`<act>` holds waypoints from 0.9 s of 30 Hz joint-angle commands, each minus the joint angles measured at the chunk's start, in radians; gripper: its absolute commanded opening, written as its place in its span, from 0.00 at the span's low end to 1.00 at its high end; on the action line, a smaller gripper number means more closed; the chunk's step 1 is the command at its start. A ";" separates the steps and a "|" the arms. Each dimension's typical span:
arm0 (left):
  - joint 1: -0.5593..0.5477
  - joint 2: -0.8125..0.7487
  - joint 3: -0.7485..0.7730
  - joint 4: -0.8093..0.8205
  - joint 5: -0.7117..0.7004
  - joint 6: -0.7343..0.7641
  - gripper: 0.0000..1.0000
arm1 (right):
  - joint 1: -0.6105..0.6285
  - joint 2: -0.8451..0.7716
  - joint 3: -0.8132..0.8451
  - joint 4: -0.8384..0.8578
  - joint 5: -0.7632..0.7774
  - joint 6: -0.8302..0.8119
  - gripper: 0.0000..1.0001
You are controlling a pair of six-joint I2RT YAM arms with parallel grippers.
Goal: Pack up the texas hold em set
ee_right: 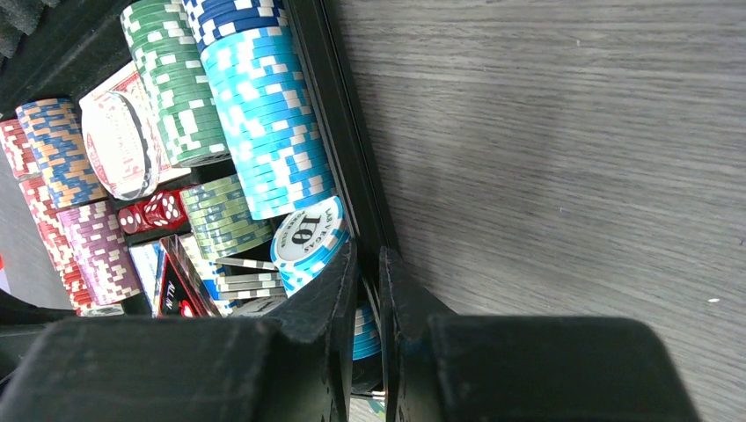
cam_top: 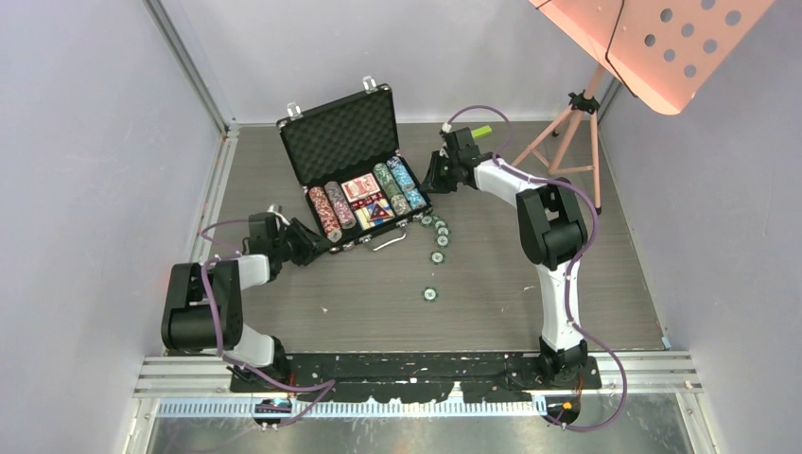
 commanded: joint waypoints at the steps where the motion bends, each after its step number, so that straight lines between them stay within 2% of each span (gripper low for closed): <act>1: -0.014 0.028 0.016 -0.004 0.026 0.029 0.31 | 0.013 -0.085 -0.005 -0.126 0.000 0.007 0.01; 16: -0.058 0.038 0.008 -0.012 0.039 0.023 0.04 | 0.027 -0.133 -0.083 -0.117 0.001 0.041 0.01; 23: -0.099 -0.026 -0.048 -0.029 0.031 0.012 0.00 | 0.050 -0.156 -0.140 -0.099 0.006 0.059 0.01; 27: -0.100 -0.095 -0.063 -0.091 0.016 0.031 0.00 | 0.056 -0.186 -0.171 -0.088 0.007 0.072 0.01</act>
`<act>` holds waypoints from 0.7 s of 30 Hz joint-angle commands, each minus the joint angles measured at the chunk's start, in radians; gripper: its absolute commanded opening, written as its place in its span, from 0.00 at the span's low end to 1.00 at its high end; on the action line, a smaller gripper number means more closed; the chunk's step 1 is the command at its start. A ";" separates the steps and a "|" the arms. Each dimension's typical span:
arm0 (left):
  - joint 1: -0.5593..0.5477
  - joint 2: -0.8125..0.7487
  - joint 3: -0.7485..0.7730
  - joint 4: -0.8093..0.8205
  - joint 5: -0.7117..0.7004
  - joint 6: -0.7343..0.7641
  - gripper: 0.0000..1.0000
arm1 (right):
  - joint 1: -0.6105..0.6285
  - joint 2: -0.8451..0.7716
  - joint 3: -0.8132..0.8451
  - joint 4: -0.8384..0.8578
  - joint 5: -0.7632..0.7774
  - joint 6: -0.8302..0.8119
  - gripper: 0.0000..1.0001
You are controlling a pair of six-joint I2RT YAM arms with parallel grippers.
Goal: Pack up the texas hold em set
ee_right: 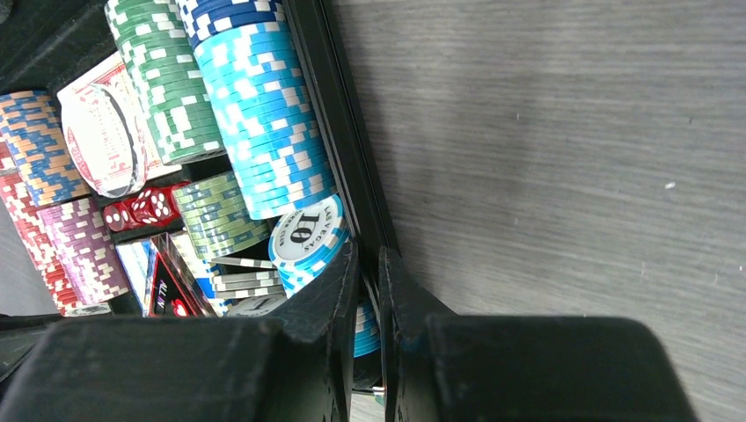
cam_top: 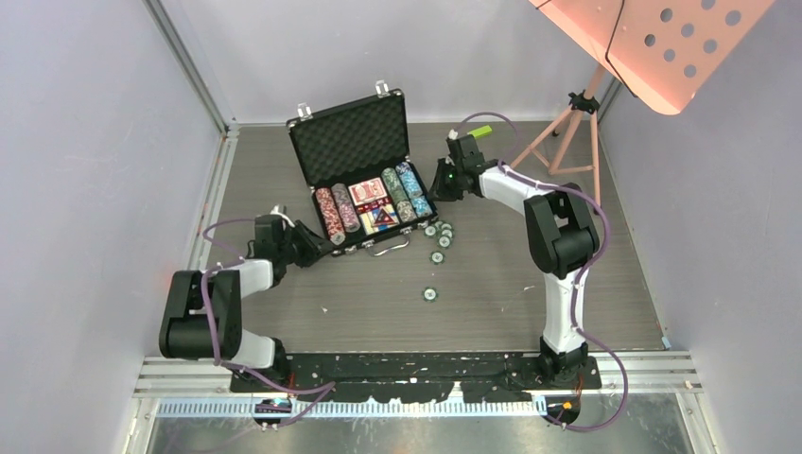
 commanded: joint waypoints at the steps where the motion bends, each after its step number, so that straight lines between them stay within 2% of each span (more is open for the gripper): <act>1: -0.041 -0.079 -0.040 -0.129 0.067 0.022 0.00 | 0.045 -0.091 -0.045 -0.089 -0.057 0.046 0.01; 5: -0.040 -0.144 -0.021 -0.200 0.039 0.037 0.00 | 0.045 -0.106 -0.053 -0.097 -0.029 0.046 0.01; 6: -0.041 -0.155 -0.013 -0.215 0.036 0.037 0.04 | 0.044 -0.106 -0.046 -0.102 -0.025 0.045 0.04; 9: -0.041 -0.185 0.014 -0.255 0.026 0.045 0.13 | 0.040 -0.102 -0.022 -0.124 -0.008 0.043 0.19; 11: -0.040 -0.203 0.026 -0.273 0.019 0.046 0.14 | 0.032 -0.106 -0.017 -0.127 -0.005 0.045 0.28; 17: -0.040 -0.277 0.059 -0.358 -0.012 0.058 0.23 | -0.008 -0.147 0.006 -0.138 0.000 0.047 0.43; 21: -0.039 -0.326 0.084 -0.415 -0.033 0.073 0.29 | -0.034 -0.182 0.006 -0.143 -0.005 0.044 0.50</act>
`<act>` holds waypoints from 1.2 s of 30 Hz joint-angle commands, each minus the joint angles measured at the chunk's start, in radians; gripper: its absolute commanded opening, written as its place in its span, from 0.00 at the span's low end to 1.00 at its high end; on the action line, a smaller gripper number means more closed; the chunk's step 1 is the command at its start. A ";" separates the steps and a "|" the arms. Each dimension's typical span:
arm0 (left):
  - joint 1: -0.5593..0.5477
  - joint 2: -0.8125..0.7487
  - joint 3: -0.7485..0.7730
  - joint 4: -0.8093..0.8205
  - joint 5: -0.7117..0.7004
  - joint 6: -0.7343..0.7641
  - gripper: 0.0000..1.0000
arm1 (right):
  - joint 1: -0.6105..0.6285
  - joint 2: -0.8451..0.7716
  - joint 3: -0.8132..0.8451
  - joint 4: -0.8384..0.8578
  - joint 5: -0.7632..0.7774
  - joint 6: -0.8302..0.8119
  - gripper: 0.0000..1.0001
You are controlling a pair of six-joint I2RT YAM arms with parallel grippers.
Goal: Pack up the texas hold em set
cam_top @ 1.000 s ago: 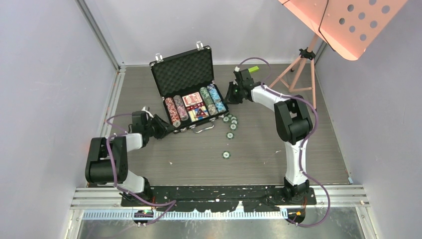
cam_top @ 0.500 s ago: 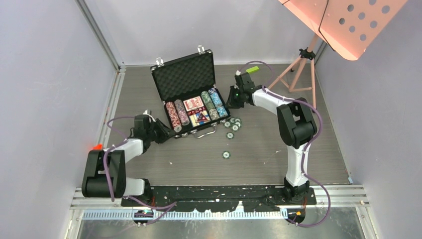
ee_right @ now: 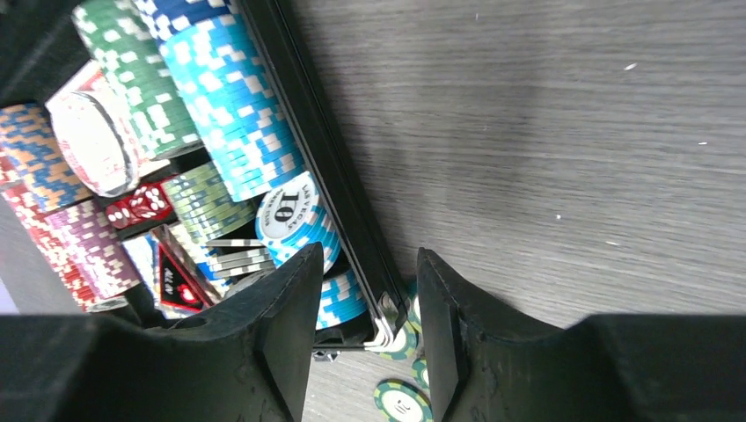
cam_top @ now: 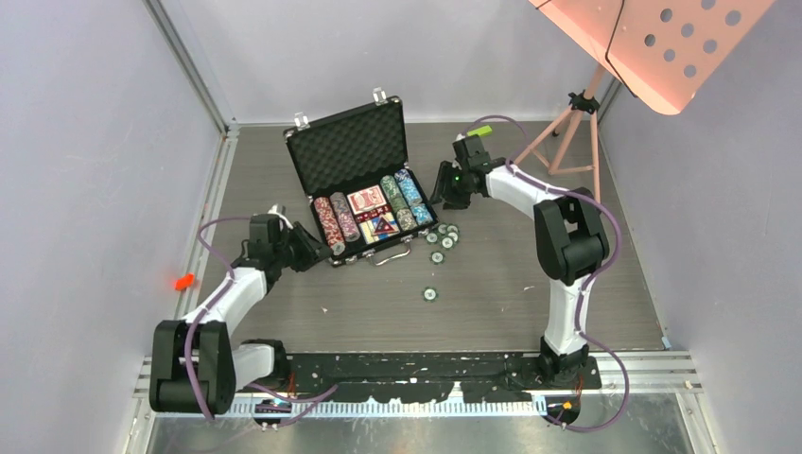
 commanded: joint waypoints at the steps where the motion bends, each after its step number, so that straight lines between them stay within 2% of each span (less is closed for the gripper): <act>1: -0.005 -0.067 0.065 -0.080 0.006 0.027 0.29 | -0.029 -0.117 0.043 -0.006 -0.010 0.005 0.50; 6: -0.006 -0.158 0.107 -0.173 -0.013 0.066 0.33 | -0.060 -0.156 0.002 0.001 -0.013 0.010 0.47; 9: -0.006 -0.187 0.127 -0.207 -0.012 0.081 0.33 | -0.069 -0.156 -0.022 0.002 -0.010 0.013 0.41; 17: -0.021 -0.198 0.154 -0.194 0.059 0.104 0.35 | -0.078 -0.135 -0.079 0.005 0.013 0.032 0.36; 23: -0.076 -0.195 0.160 -0.174 0.058 0.103 0.40 | -0.113 -0.116 -0.132 0.055 -0.073 0.077 0.29; 26: -0.112 -0.189 0.161 -0.158 0.049 0.101 0.41 | -0.132 -0.092 -0.145 0.082 -0.122 0.099 0.19; 33: -0.159 -0.178 0.168 -0.125 0.054 0.097 0.40 | -0.157 -0.048 -0.174 0.153 -0.194 0.141 0.04; 36: -0.178 -0.175 0.177 -0.121 0.057 0.101 0.41 | -0.158 -0.010 -0.169 0.166 -0.215 0.151 0.01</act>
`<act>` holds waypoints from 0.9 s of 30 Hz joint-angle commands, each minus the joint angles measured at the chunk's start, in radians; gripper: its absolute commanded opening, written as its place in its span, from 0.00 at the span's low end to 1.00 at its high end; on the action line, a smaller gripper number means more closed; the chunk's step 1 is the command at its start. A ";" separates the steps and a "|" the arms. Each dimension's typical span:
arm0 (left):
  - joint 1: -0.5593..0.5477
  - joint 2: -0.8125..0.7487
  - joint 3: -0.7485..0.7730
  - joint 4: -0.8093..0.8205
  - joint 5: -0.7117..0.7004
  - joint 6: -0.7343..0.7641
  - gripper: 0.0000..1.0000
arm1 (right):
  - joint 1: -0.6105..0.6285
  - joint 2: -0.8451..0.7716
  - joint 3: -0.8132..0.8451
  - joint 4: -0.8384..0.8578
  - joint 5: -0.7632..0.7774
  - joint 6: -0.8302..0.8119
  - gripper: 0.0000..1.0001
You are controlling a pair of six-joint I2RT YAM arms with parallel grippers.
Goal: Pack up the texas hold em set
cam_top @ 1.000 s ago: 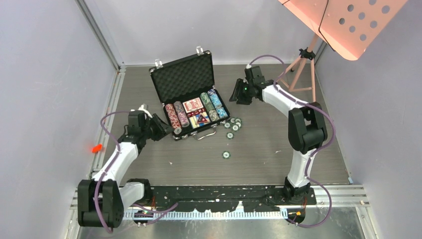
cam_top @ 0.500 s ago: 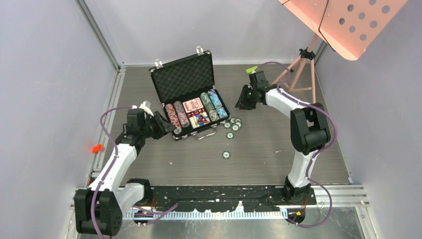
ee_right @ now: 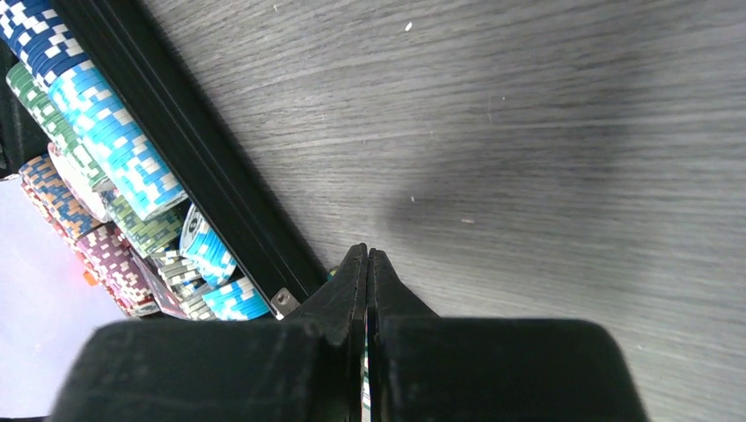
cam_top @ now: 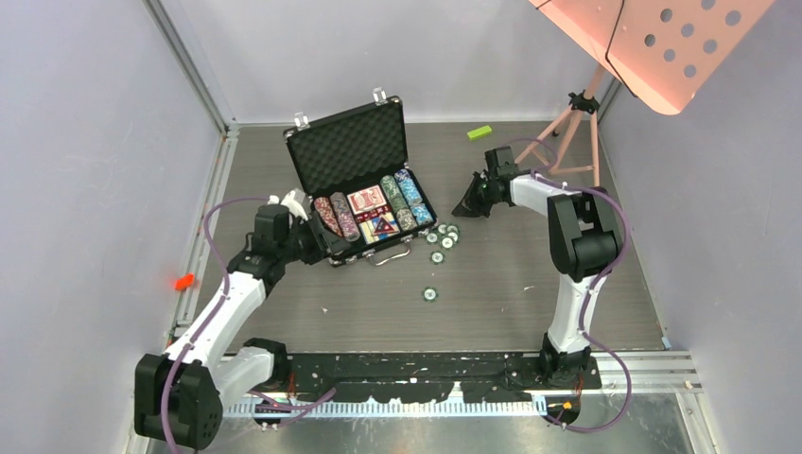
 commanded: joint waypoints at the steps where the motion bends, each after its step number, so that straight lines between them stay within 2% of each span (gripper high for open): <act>1: -0.028 0.004 0.052 0.054 0.023 0.022 0.40 | 0.002 0.034 0.007 0.072 -0.069 0.035 0.01; 12: -0.087 0.022 0.064 0.084 0.022 0.026 0.40 | 0.003 0.028 -0.137 0.149 -0.108 0.082 0.01; 20: -0.131 0.049 0.061 0.110 0.015 0.030 0.41 | 0.036 -0.037 -0.336 0.282 -0.151 0.143 0.01; 27: -0.164 0.062 0.064 0.115 0.024 0.048 0.40 | 0.051 -0.125 -0.419 0.282 -0.152 0.141 0.01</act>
